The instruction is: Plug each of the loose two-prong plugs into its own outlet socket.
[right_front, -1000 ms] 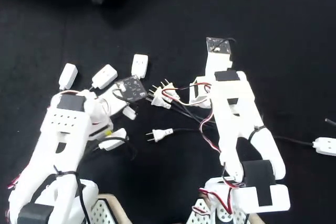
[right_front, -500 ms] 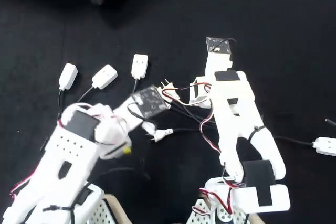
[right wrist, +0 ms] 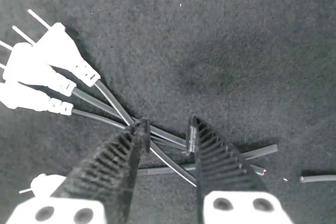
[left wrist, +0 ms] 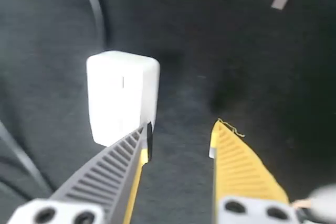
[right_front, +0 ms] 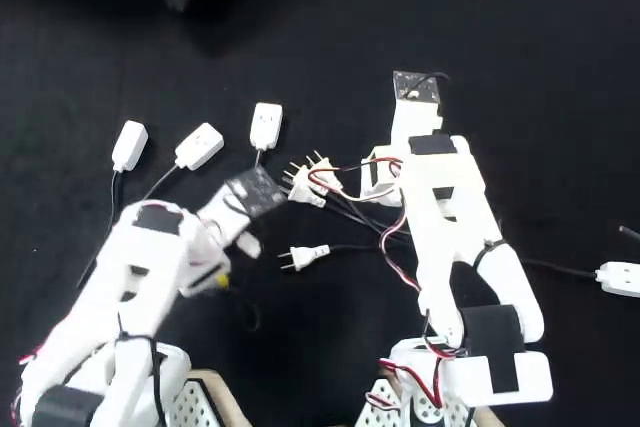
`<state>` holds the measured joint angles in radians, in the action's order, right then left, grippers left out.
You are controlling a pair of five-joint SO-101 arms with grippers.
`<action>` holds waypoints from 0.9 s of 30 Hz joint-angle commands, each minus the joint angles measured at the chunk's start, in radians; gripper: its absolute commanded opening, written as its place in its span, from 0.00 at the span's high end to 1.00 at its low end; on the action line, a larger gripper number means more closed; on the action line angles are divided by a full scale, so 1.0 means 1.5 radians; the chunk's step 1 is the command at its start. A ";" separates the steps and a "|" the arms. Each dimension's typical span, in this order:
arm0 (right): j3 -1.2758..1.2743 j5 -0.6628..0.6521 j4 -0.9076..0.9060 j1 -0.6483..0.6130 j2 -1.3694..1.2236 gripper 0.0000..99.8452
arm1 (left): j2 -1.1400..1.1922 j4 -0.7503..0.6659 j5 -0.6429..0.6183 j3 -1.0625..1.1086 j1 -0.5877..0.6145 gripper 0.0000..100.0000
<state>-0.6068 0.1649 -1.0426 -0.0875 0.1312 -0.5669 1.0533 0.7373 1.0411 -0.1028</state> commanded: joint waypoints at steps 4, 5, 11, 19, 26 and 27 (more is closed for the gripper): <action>0.003 -0.004 0.008 0.009 0.001 0.87 | 0.008 0.118 0.033 -0.108 -0.015 0.80; 0.003 -0.004 0.008 0.009 0.001 0.87 | -0.008 0.137 0.033 -0.111 -0.026 0.80; 0.003 -0.004 0.008 0.009 0.001 0.87 | -0.166 0.135 0.074 -0.103 -0.001 0.80; 0.003 -0.003 0.008 0.009 0.001 0.87 | -0.088 -0.038 0.184 -0.002 0.054 0.73; 0.003 -0.004 0.008 0.009 0.001 0.87 | 0.114 -0.054 0.183 -0.113 0.055 0.74; 0.003 -0.004 0.008 0.009 0.001 0.87 | 0.137 -0.054 0.183 -0.124 0.055 0.74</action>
<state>-0.6068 0.1649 -1.0426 -0.0875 0.1312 -0.4872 0.9874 1.0058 0.9705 -0.0276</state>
